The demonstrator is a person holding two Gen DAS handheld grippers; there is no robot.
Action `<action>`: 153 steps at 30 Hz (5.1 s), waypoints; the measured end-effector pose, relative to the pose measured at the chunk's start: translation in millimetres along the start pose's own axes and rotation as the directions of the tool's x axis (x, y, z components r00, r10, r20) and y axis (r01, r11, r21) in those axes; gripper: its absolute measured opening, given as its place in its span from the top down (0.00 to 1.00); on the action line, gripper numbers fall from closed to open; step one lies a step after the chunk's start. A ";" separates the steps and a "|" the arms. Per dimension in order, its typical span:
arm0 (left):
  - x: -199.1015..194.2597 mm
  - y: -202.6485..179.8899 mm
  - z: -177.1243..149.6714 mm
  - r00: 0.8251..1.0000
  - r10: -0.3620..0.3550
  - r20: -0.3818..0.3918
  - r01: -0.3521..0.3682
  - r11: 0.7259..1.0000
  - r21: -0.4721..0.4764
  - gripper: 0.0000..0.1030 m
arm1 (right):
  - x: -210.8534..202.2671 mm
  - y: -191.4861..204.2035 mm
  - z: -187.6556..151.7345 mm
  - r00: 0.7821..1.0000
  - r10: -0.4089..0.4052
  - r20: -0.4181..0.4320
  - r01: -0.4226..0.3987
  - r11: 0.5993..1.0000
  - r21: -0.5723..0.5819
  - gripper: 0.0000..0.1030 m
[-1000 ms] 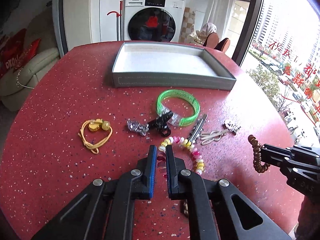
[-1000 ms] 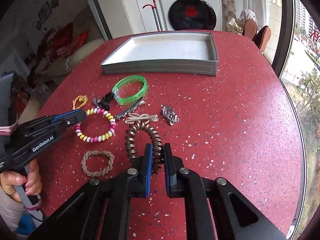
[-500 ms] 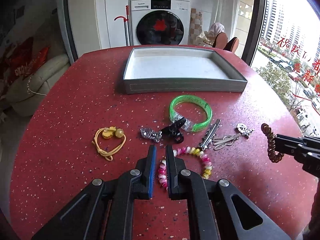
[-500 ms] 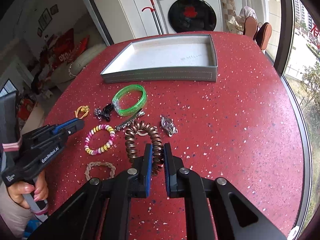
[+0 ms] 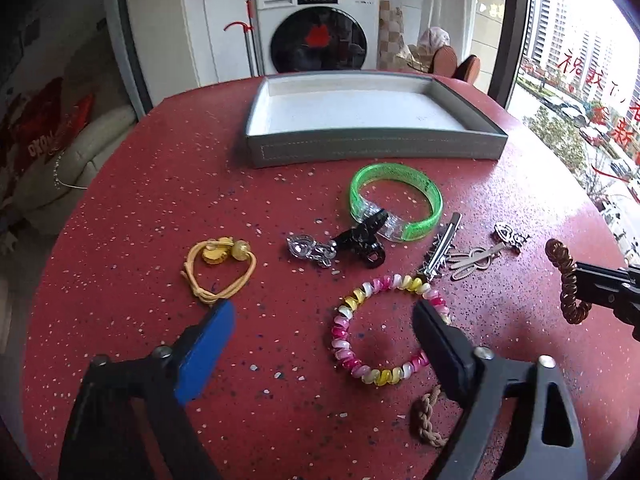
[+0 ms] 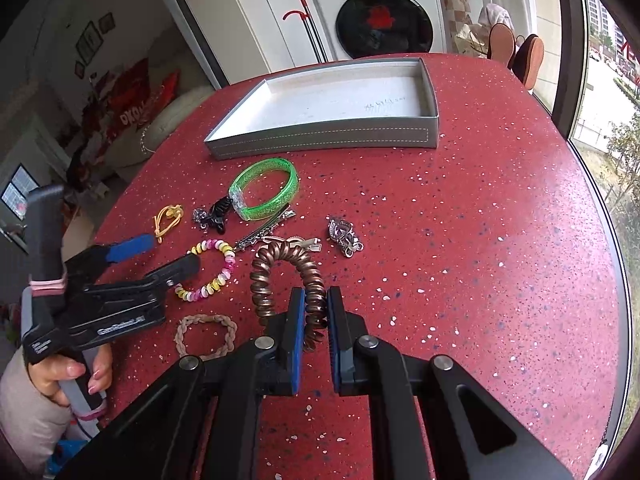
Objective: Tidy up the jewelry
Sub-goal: 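Carry both bracelets into the white tray and lower them onto its floor, then open both tools to release the bracelets and withdraw from the tray, then grasp the yellow charm cord with the left tool while the right tool grasps a silver pendant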
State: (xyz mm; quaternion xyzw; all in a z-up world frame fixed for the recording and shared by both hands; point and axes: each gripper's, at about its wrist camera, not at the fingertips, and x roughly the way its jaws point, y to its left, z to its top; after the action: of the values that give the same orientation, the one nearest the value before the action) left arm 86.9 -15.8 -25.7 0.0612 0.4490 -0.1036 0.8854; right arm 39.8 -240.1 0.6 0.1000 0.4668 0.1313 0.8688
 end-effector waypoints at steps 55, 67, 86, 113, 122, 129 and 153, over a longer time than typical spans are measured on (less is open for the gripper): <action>114.1 4.5 218.1 0.999 0.001 0.043 0.001 0.998 -0.069 0.74 | 133.4 -71.0 231.4 0.996 -0.086 -0.022 0.087 0.994 0.065 0.89; 158.7 -3.8 214.9 0.990 0.135 -0.033 -0.135 0.991 0.006 0.74 | 154.8 -72.1 229.0 0.989 -0.142 -0.041 0.143 0.989 0.031 0.86; 142.6 -3.2 213.3 0.991 0.133 0.000 -0.133 0.991 -0.025 0.74 | 109.4 -75.5 225.5 0.995 -0.087 0.040 0.082 0.991 0.101 0.46; -9.8 43.7 119.1 0.980 0.115 0.163 -0.101 0.991 -0.092 0.00 | 30.2 -38.0 145.8 0.994 0.045 0.103 -0.054 0.996 0.076 0.15; -20.8 68.5 40.3 0.984 0.151 0.097 -0.133 0.976 -0.169 0.00 | 32.1 -29.6 80.3 1.000 0.004 0.004 -0.004 0.999 0.033 0.15; -11.0 66.2 15.5 0.987 0.150 0.058 -0.139 0.978 -0.158 0.00 | 30.8 -27.4 48.2 0.997 -0.065 -0.036 0.064 0.997 -0.037 0.15; 25.4 69.7 18.7 0.990 0.138 -0.001 -0.137 0.977 -0.166 0.10 | 57.9 6.8 37.2 0.984 -0.170 -0.057 0.148 0.952 -0.269 0.50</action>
State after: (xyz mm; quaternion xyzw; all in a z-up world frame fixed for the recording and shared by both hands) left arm 132.7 44.8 -34.1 0.0178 0.4461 -0.0048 0.8948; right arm 100.8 -217.0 -22.6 -0.0598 0.4859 0.1257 0.8628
